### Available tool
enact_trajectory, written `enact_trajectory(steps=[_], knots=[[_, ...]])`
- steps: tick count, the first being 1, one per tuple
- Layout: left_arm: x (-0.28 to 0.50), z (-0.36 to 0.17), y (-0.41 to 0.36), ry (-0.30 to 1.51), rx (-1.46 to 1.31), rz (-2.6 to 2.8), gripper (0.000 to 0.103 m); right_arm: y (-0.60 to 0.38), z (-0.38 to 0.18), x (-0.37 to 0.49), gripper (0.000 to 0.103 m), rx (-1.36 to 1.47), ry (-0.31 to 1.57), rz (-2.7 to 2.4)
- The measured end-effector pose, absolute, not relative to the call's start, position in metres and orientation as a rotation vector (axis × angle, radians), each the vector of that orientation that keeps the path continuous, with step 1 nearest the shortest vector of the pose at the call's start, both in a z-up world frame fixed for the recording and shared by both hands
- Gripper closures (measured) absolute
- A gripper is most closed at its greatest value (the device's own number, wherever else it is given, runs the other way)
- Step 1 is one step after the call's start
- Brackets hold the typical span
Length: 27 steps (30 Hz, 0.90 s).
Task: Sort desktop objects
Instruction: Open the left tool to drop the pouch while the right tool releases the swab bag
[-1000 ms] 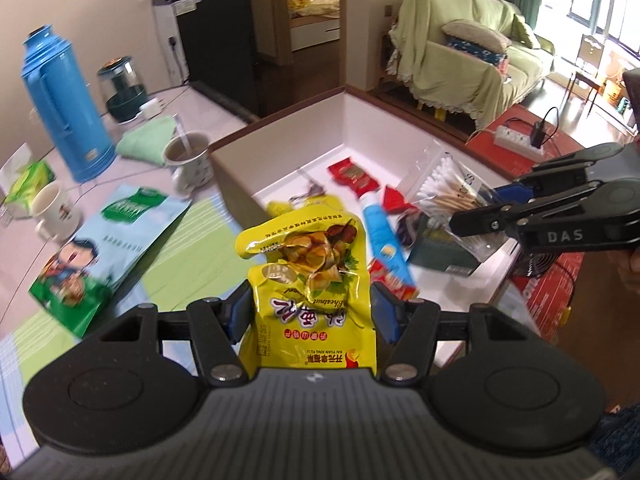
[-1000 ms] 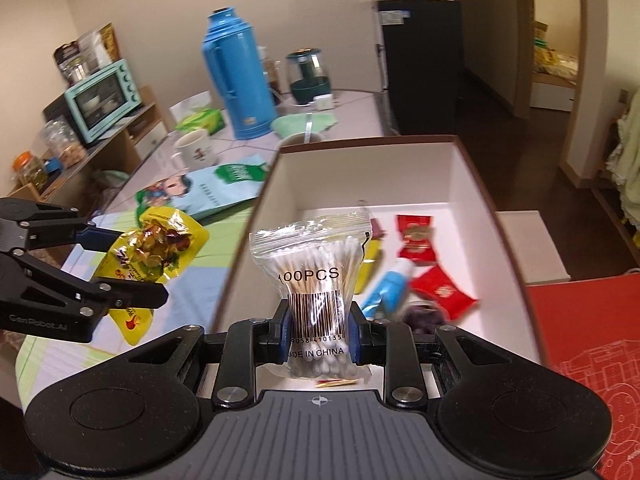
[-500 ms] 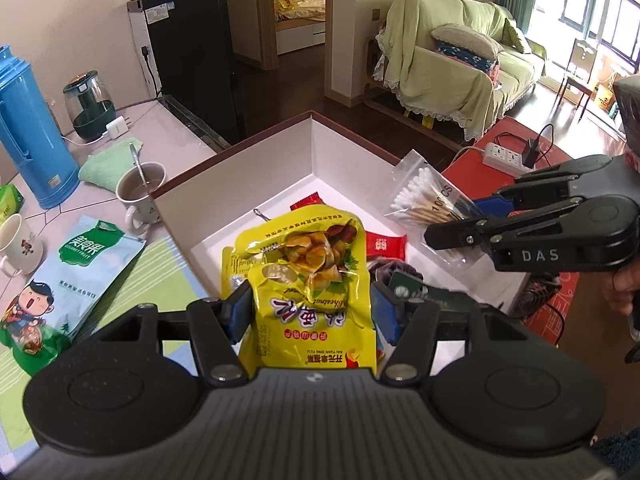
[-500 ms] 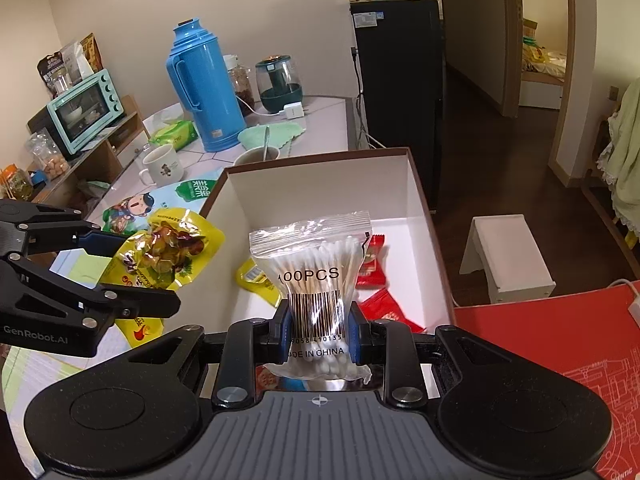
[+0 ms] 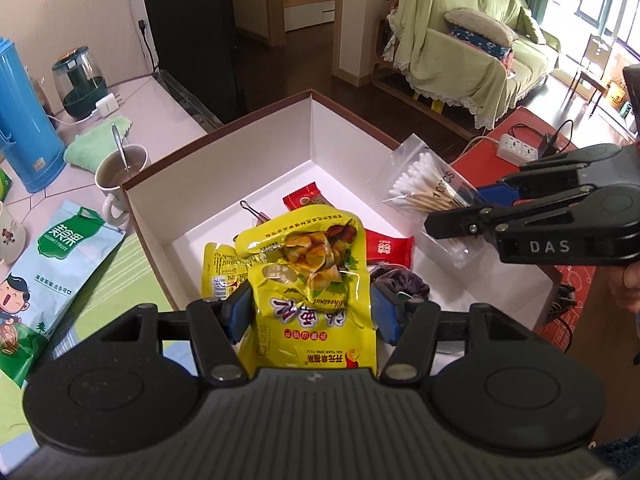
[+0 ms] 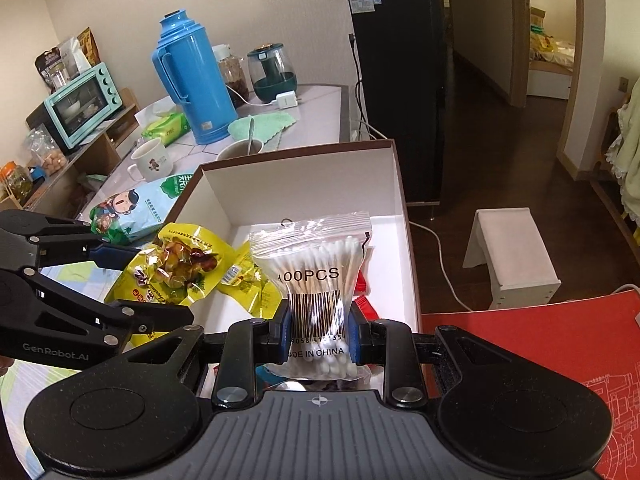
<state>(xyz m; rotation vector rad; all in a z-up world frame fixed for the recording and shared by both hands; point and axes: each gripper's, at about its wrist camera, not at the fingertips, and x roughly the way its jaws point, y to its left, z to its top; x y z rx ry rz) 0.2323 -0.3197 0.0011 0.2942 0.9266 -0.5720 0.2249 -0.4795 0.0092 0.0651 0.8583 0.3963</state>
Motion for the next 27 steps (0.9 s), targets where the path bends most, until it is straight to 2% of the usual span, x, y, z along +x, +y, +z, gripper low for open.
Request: enact_trajectory(steps=[15, 19, 27], knots=[[0.260, -0.019, -0.325, 0.997, 0.282, -0.533, 0.046, -0.478, -0.003, 0.259, 0.077, 0.058, 0.890, 0.437], [0.269, -0.027, -0.326, 1.029, 0.270, -0.511, 0.041, -0.478, -0.005, 0.267, 0.077, 0.057, 0.894, 0.441], [0.277, -0.035, -0.325, 1.053, 0.270, -0.493, 0.039, -0.475, -0.011, 0.283, 0.077, 0.052, 0.909, 0.454]])
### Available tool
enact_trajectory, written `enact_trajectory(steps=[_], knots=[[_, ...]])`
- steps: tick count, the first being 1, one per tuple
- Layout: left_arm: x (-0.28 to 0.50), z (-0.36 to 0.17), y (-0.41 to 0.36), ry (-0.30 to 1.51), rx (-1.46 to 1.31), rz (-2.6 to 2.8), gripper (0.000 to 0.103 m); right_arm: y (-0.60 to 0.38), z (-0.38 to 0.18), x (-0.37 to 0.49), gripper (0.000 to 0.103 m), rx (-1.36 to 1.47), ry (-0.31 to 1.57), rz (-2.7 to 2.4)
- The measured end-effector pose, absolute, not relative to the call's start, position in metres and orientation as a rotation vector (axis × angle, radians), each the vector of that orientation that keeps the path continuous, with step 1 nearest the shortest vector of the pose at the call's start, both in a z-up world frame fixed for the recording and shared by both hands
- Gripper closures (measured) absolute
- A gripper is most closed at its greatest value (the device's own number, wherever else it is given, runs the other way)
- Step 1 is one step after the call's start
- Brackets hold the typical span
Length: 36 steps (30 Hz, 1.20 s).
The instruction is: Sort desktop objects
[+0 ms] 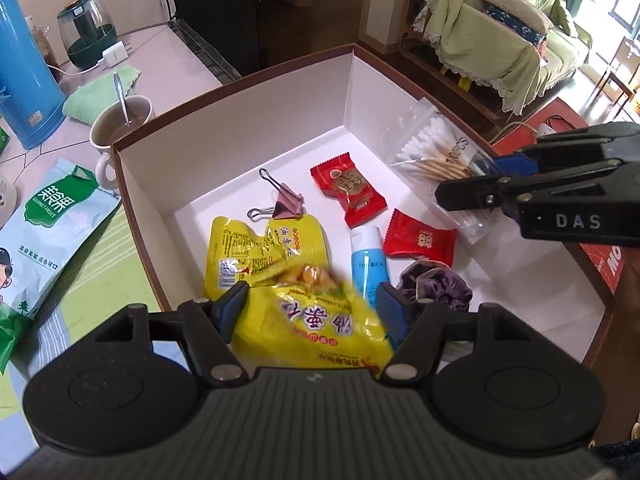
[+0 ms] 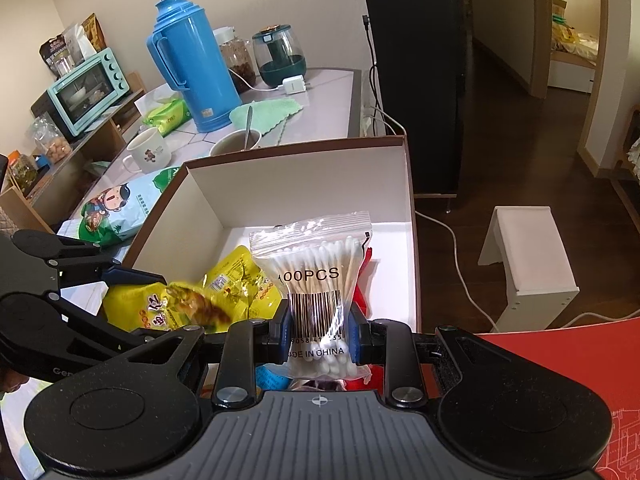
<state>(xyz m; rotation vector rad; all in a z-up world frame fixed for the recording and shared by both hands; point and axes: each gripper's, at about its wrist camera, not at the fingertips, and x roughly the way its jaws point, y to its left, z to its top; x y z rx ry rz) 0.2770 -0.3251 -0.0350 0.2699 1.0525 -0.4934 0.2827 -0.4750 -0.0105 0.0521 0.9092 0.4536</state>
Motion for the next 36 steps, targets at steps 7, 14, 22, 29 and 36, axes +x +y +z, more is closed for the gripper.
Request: enact_trajectory(steps=[7, 14, 22, 29, 36], knots=[[0.283, -0.031, -0.321, 1.044, 0.259, -0.482, 0.039, -0.466, -0.017, 0.295, 0.077, 0.037, 0.921, 0.475], [0.290, -0.025, -0.316, 1.032, 0.253, -0.470, 0.039, -0.454, -0.020, 0.311, 0.077, 0.018, 0.922, 0.495], [0.303, -0.020, -0.310, 1.011, 0.260, -0.444, 0.039, -0.443, -0.028, 0.325, 0.062, -0.006, 0.932, 0.500], [0.315, -0.012, -0.301, 0.981, 0.256, -0.408, 0.039, -0.443, -0.028, 0.319, 0.025, -0.024, 0.868, 0.513], [0.315, -0.012, -0.301, 0.987, 0.256, -0.417, 0.039, -0.444, -0.028, 0.303, 0.024, -0.067, 0.966, 0.494]])
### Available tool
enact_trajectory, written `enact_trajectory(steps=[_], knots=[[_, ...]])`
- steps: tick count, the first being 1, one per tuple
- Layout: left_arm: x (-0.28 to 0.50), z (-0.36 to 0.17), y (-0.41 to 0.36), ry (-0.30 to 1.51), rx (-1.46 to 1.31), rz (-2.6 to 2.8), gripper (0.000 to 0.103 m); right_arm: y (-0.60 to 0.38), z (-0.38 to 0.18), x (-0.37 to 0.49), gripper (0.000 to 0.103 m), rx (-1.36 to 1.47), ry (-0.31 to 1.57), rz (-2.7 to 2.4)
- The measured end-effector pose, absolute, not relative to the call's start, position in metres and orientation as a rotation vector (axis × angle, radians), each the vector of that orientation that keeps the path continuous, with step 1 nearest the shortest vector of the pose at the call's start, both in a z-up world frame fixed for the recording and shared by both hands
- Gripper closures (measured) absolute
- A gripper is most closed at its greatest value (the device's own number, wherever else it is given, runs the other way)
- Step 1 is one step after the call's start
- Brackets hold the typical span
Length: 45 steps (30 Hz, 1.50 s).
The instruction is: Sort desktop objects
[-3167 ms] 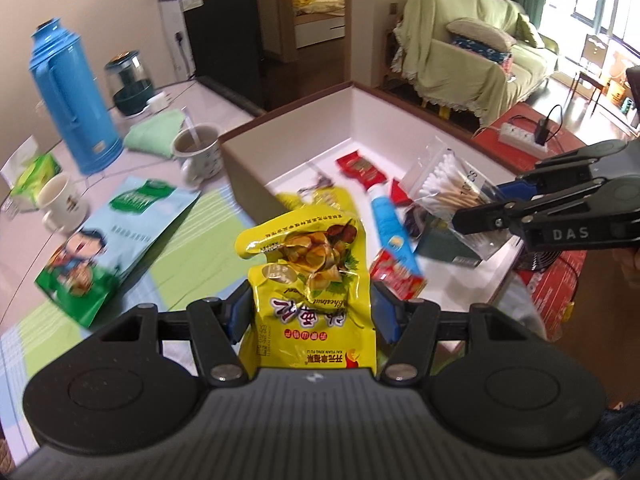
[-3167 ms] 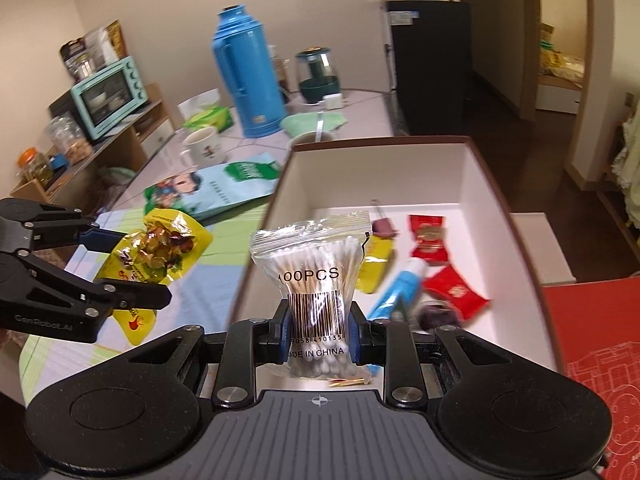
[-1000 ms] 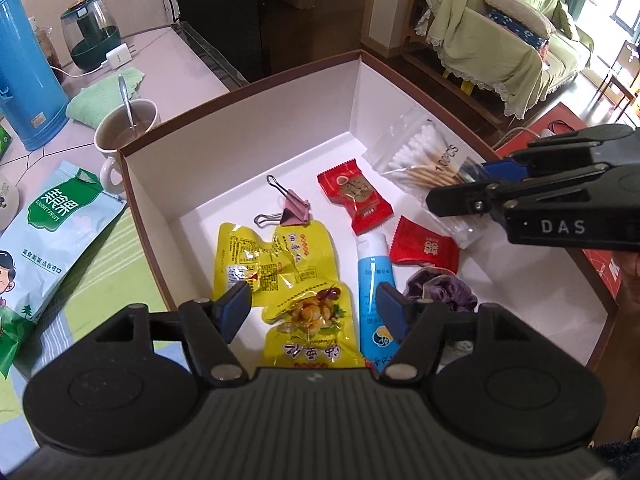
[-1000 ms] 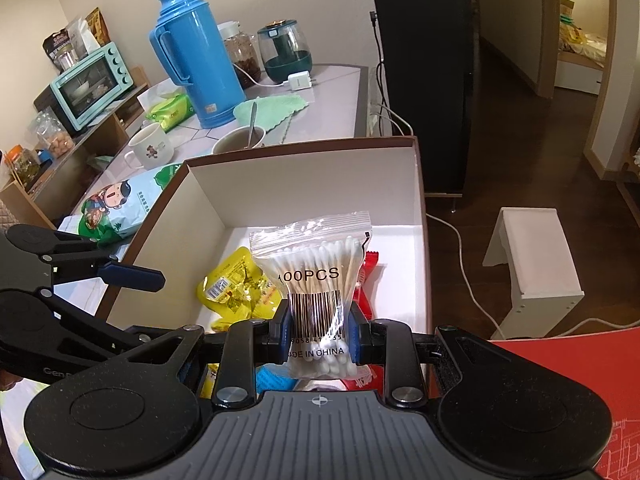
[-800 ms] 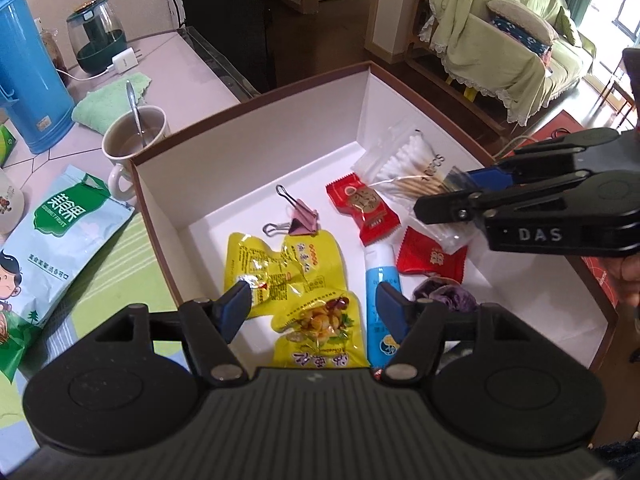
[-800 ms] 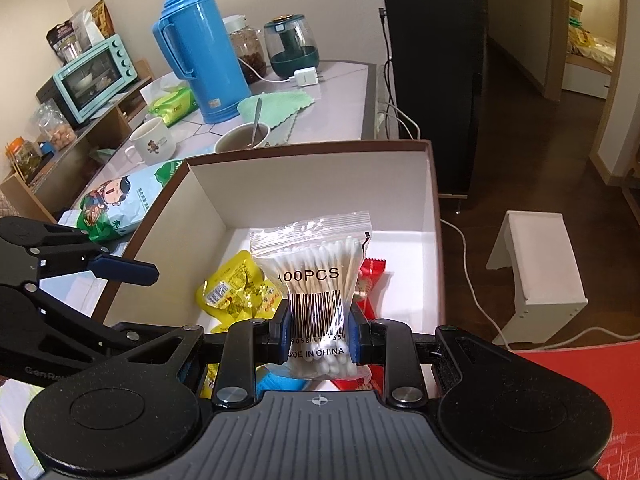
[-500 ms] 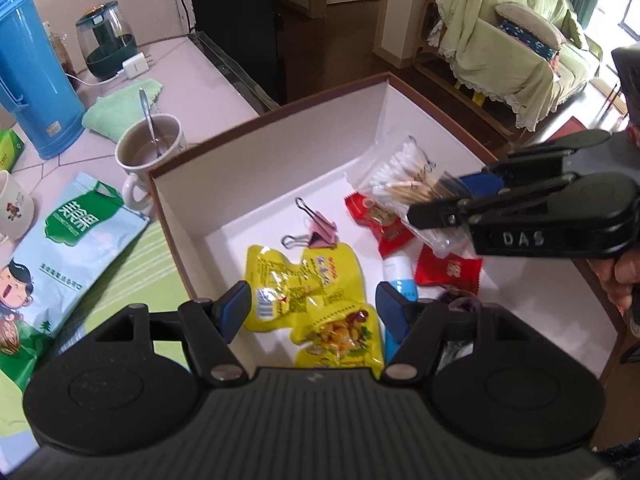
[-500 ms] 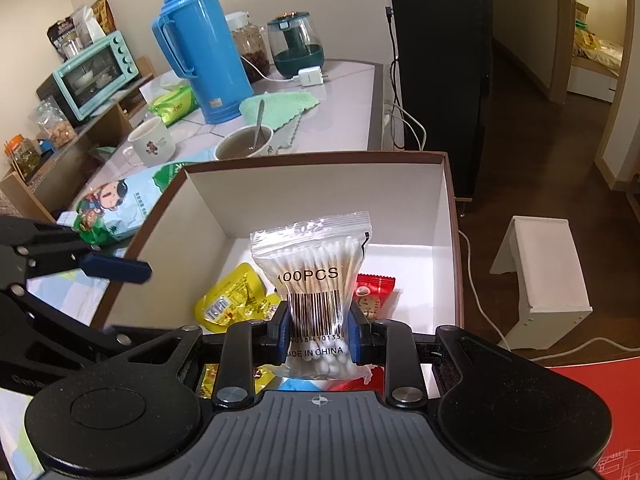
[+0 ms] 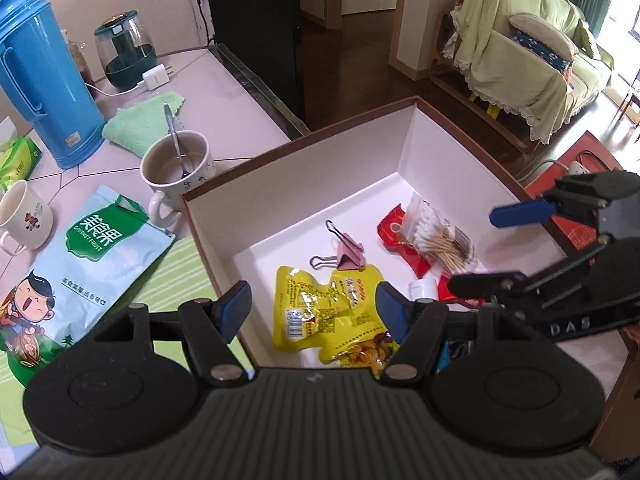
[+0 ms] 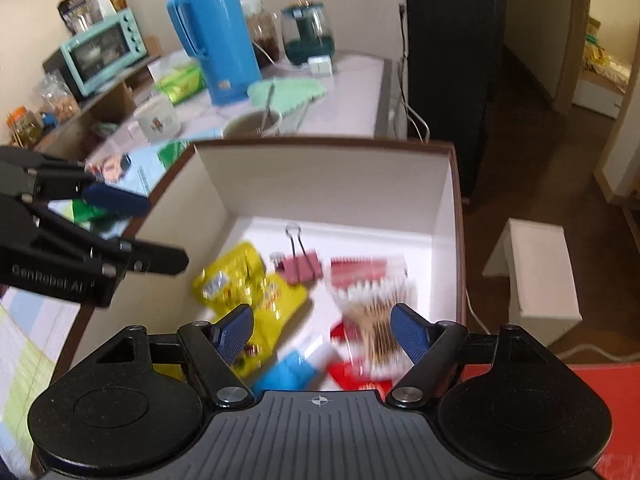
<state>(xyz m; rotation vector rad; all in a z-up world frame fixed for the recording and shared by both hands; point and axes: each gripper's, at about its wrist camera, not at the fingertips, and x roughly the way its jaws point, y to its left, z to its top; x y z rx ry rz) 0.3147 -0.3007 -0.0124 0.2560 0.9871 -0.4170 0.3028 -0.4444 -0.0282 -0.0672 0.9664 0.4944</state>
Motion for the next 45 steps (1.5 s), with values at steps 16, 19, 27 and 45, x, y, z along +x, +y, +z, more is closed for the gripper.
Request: enact_trajectory(steps=[16, 19, 27, 45], knots=[[0.282, -0.010, -0.312, 0.980, 0.292, -0.462, 0.037, -0.449, -0.019, 0.262, 0.024, -0.030, 1.002, 0.436], [0.274, -0.006, -0.314, 0.968, 0.296, -0.469, 0.037, -0.450, -0.015, 0.252, 0.024, -0.026, 0.993, 0.428], [0.250, 0.006, -0.317, 0.935, 0.304, -0.491, 0.035, -0.454, -0.002, 0.225, 0.024, -0.023, 0.964, 0.391], [0.195, 0.018, -0.303, 0.891, 0.295, -0.529, 0.034, -0.444, 0.011, 0.162, 0.024, -0.025, 0.932, 0.332]])
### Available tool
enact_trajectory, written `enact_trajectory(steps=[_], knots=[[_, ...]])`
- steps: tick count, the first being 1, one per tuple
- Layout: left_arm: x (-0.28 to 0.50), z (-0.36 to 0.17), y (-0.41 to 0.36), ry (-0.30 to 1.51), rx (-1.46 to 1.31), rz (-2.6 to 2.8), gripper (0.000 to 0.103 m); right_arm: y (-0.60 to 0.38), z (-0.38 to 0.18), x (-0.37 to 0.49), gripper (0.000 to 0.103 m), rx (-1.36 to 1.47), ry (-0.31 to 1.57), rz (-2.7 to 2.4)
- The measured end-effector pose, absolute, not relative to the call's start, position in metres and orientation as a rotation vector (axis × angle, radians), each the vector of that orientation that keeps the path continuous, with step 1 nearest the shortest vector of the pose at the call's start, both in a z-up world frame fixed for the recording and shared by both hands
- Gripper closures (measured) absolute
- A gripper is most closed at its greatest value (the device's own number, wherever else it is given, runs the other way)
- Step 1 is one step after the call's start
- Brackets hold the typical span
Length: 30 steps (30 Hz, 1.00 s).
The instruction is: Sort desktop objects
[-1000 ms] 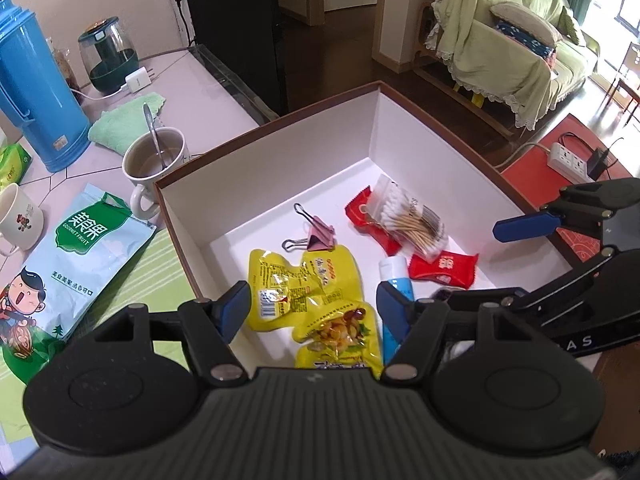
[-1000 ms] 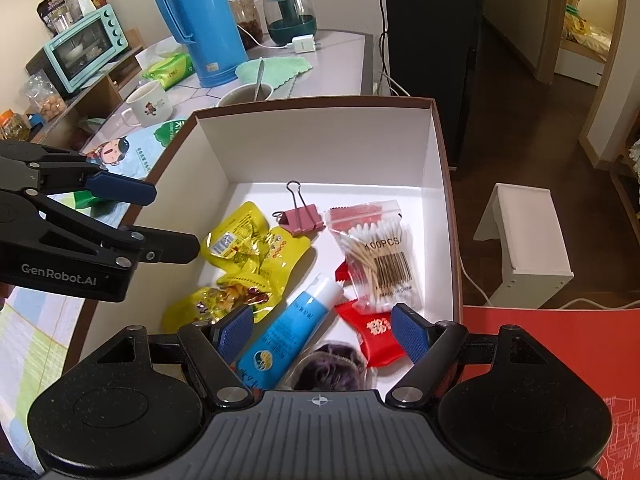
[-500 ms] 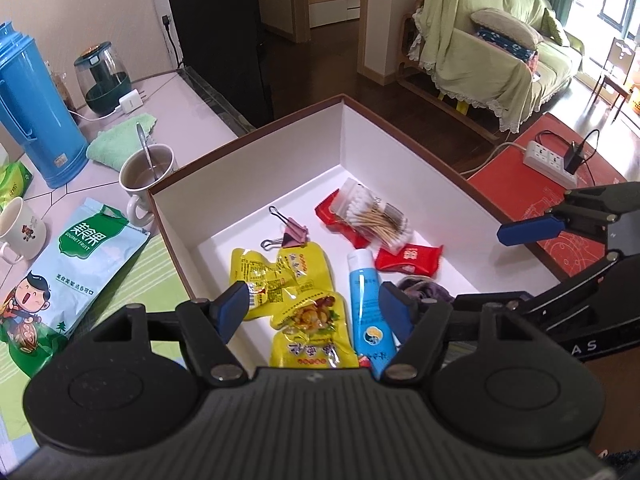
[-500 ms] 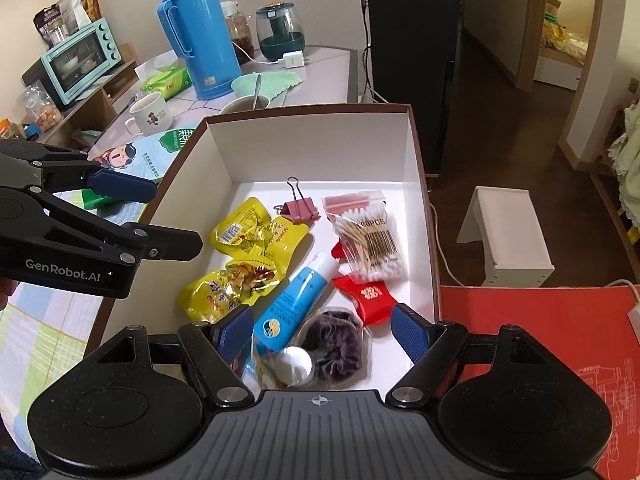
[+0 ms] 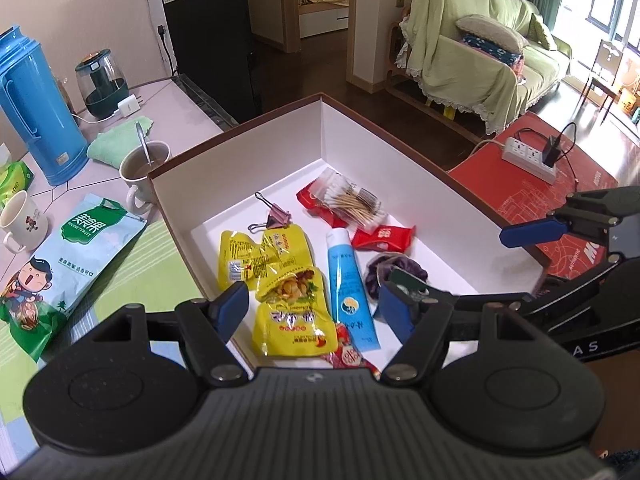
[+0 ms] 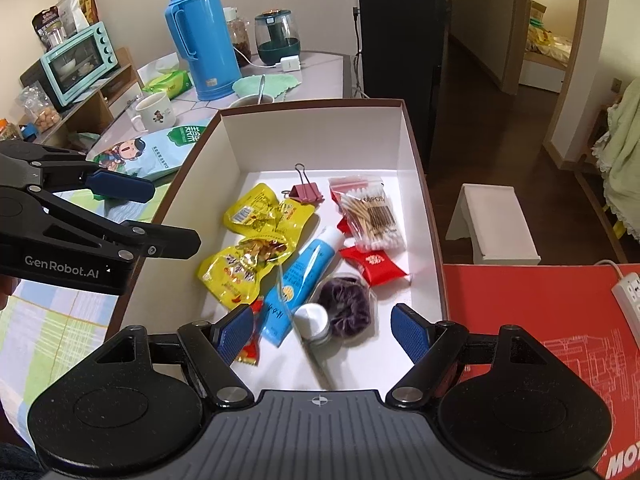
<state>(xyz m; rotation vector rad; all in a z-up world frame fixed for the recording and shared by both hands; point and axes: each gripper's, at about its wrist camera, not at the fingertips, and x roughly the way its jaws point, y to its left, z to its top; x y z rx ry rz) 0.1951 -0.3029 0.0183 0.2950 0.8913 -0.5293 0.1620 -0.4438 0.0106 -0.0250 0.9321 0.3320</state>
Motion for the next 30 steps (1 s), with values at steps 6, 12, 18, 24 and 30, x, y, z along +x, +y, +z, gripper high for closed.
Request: enact_trajectory(steps=[6, 12, 18, 24, 30], knots=[[0.176, 0.024, -0.288, 0.869, 0.288, -0.545, 0.034, -0.434, 0.017, 0.140, 0.024, -0.023, 0.909, 0.298], [0.156, 0.034, -0.263, 0.835, 0.266, -0.570, 0.034, -0.415, 0.026, 0.117, 0.024, -0.019, 0.873, 0.269], [0.139, 0.042, -0.228, 0.809, 0.254, -0.584, 0.032, -0.386, 0.029, 0.099, 0.024, -0.017, 0.839, 0.251], [0.126, 0.044, -0.190, 0.797, 0.259, -0.595, 0.031, -0.355, 0.028, 0.085, 0.024, -0.004, 0.824, 0.225], [0.116, 0.048, -0.170, 0.769, 0.274, -0.627, 0.025, -0.337, 0.024, 0.071, 0.024, 0.036, 0.830, 0.180]])
